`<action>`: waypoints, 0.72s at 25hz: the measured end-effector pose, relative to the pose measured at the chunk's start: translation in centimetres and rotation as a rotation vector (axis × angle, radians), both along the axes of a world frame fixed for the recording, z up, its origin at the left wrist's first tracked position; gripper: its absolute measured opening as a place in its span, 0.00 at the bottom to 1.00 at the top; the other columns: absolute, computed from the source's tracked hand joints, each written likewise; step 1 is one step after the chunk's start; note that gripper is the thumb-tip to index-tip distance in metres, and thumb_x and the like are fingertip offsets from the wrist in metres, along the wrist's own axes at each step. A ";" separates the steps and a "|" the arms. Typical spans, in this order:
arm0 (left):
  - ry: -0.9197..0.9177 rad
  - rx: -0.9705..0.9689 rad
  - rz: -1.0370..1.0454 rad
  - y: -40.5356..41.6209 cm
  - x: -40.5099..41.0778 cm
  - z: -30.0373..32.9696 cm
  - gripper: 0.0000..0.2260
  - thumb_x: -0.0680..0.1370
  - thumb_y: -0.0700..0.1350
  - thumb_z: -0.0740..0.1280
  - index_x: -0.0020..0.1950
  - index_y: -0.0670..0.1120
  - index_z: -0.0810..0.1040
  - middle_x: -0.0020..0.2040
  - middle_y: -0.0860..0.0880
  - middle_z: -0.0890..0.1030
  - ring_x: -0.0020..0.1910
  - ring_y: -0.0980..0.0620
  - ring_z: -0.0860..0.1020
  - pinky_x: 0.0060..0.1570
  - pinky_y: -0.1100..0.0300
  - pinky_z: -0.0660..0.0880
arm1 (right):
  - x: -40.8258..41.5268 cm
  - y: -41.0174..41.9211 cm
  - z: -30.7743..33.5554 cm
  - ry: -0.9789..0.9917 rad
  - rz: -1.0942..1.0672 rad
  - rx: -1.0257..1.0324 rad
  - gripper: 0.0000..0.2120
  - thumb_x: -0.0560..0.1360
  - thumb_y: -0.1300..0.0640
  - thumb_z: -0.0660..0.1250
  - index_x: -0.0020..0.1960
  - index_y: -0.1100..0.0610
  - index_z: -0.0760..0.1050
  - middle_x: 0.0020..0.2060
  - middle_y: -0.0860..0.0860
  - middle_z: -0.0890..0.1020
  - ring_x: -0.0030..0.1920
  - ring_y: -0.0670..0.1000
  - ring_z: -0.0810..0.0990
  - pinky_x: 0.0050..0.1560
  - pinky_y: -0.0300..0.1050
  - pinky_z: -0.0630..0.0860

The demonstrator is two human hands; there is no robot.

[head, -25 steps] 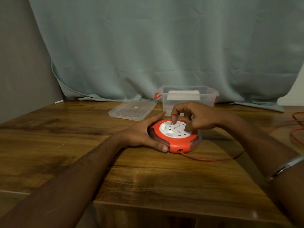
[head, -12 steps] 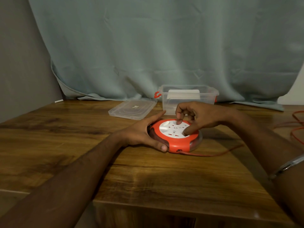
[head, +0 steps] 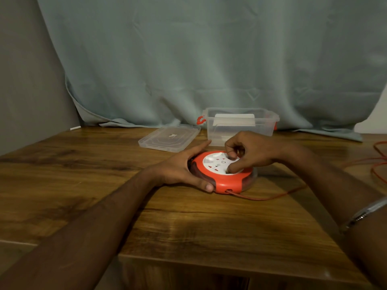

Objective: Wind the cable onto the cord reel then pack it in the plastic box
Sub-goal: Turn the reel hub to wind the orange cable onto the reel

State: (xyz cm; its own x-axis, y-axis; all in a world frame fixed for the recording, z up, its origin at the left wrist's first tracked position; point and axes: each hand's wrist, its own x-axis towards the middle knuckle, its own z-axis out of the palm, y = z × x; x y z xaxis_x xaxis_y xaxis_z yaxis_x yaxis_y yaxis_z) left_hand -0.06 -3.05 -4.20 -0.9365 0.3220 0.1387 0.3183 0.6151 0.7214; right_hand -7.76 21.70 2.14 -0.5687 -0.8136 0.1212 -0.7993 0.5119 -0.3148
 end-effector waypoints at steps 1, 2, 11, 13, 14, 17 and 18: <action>0.001 0.000 0.003 -0.1 0.0 0.0 0.61 0.58 0.62 0.86 0.83 0.67 0.53 0.79 0.62 0.66 0.75 0.62 0.68 0.75 0.58 0.67 | 0.1 -0.2 -0.1 0.016 -0.008 0.002 0.16 0.68 0.51 0.80 0.34 0.51 0.73 0.27 0.38 0.77 0.33 0.38 0.75 0.35 0.42 0.69; 0.000 0.004 0.005 -0.1 0.0 0.0 0.61 0.57 0.63 0.86 0.82 0.67 0.53 0.79 0.63 0.66 0.74 0.63 0.68 0.75 0.59 0.67 | 0.3 -0.4 -0.1 0.034 -0.020 0.001 0.16 0.68 0.50 0.79 0.33 0.51 0.73 0.27 0.40 0.77 0.33 0.39 0.75 0.35 0.43 0.69; 0.004 0.019 -0.007 -0.1 -0.1 -0.1 0.60 0.60 0.58 0.86 0.84 0.63 0.53 0.77 0.62 0.69 0.72 0.66 0.70 0.72 0.63 0.69 | 1.9 -1.7 -0.4 0.223 -0.143 -0.004 0.21 0.63 0.38 0.75 0.29 0.53 0.73 0.24 0.37 0.78 0.30 0.39 0.77 0.31 0.43 0.66; 0.000 0.014 -0.006 -0.1 -0.1 -0.1 0.60 0.60 0.58 0.86 0.84 0.63 0.53 0.75 0.65 0.68 0.70 0.69 0.70 0.68 0.68 0.69 | 1.9 -2.0 -0.6 0.229 -0.155 -0.027 0.22 0.62 0.36 0.73 0.28 0.53 0.73 0.24 0.41 0.79 0.30 0.42 0.78 0.30 0.43 0.67; -0.003 0.009 -0.009 -0.2 0.0 0.0 0.60 0.61 0.58 0.85 0.84 0.64 0.53 0.75 0.66 0.68 0.69 0.70 0.70 0.67 0.70 0.69 | 1.8 -2.1 -0.7 0.233 -0.160 -0.046 0.22 0.63 0.36 0.74 0.27 0.54 0.73 0.24 0.44 0.80 0.31 0.45 0.80 0.30 0.44 0.69; -0.008 0.007 -0.011 -0.2 0.0 0.0 0.59 0.61 0.58 0.85 0.84 0.64 0.52 0.77 0.63 0.68 0.71 0.67 0.70 0.67 0.69 0.70 | 1.9 -2.3 -0.9 0.243 -0.158 -0.059 0.23 0.66 0.38 0.75 0.27 0.54 0.73 0.24 0.48 0.80 0.30 0.48 0.81 0.31 0.46 0.72; -0.008 0.011 -0.010 -0.2 0.0 0.0 0.59 0.61 0.58 0.85 0.84 0.64 0.53 0.77 0.62 0.68 0.71 0.67 0.70 0.67 0.69 0.70 | 1.8 -2.2 -0.9 0.230 -0.151 -0.056 0.23 0.67 0.39 0.75 0.27 0.54 0.73 0.23 0.46 0.79 0.29 0.46 0.80 0.31 0.45 0.71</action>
